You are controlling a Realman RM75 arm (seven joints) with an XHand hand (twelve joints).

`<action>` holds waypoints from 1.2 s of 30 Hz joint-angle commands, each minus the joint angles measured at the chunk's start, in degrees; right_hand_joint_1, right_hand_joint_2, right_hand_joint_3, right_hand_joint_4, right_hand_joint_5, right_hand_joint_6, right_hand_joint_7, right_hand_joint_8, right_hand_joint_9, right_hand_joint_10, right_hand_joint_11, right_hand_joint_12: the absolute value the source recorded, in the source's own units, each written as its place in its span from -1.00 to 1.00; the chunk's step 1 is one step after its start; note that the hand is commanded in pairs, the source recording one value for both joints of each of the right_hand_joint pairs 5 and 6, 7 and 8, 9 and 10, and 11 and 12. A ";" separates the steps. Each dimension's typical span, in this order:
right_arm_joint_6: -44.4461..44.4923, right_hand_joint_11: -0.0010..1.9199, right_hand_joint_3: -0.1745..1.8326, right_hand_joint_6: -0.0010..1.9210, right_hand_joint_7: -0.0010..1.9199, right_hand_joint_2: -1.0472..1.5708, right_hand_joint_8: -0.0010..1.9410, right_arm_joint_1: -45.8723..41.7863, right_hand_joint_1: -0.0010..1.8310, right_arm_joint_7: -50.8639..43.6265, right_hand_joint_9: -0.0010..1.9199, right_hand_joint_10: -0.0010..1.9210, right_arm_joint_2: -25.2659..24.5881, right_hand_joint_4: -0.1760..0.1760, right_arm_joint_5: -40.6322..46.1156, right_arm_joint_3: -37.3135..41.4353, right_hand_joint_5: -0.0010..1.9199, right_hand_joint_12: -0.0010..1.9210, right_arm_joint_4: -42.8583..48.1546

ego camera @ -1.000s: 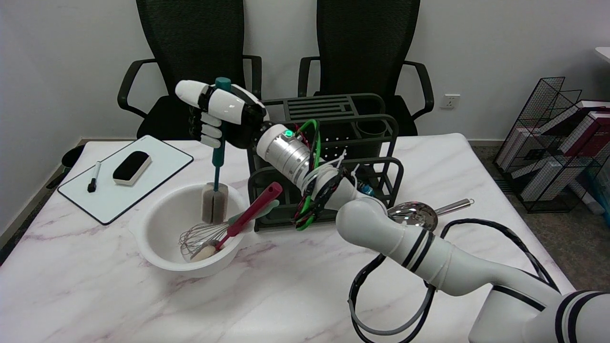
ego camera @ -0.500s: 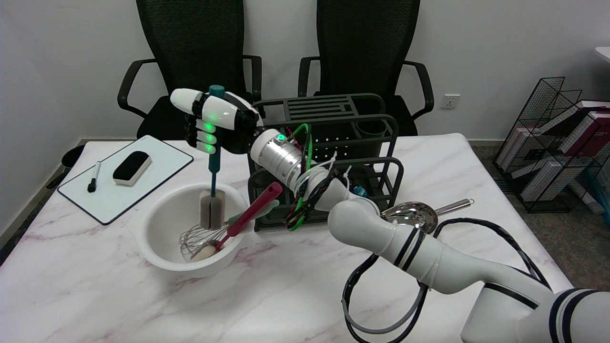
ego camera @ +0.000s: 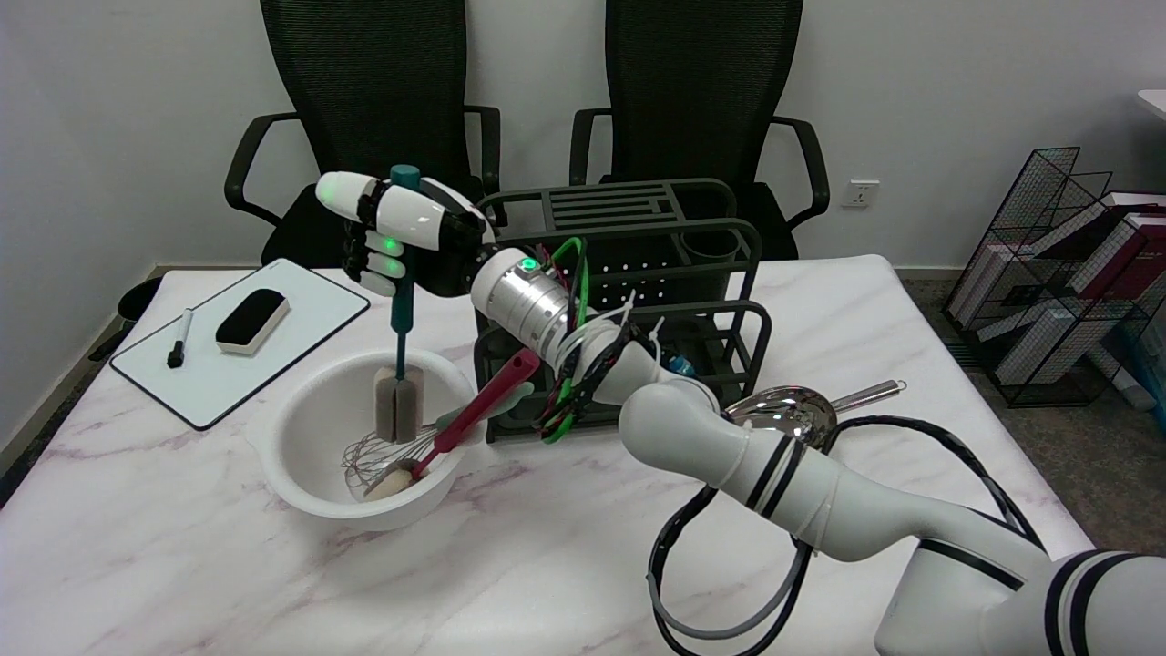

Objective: Place the blue sponge bottle brush into the mixing bowl.

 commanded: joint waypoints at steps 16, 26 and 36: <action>1.11 -0.28 0.40 0.34 0.36 0.20 0.35 -0.09 0.08 -0.08 0.20 0.20 -1.02 0.00 -2.26 -0.41 0.34 -0.29 -0.45; 1.60 -0.57 0.63 -0.06 0.11 -0.04 0.10 -0.33 0.11 -0.08 -0.25 -0.25 -0.94 0.00 -2.90 -0.41 -0.05 -0.57 -0.05; 4.96 -0.58 0.68 -0.21 0.05 -0.09 0.03 -1.38 0.13 -0.08 -0.29 -0.29 1.24 0.00 -2.90 -0.01 -0.21 -0.58 3.09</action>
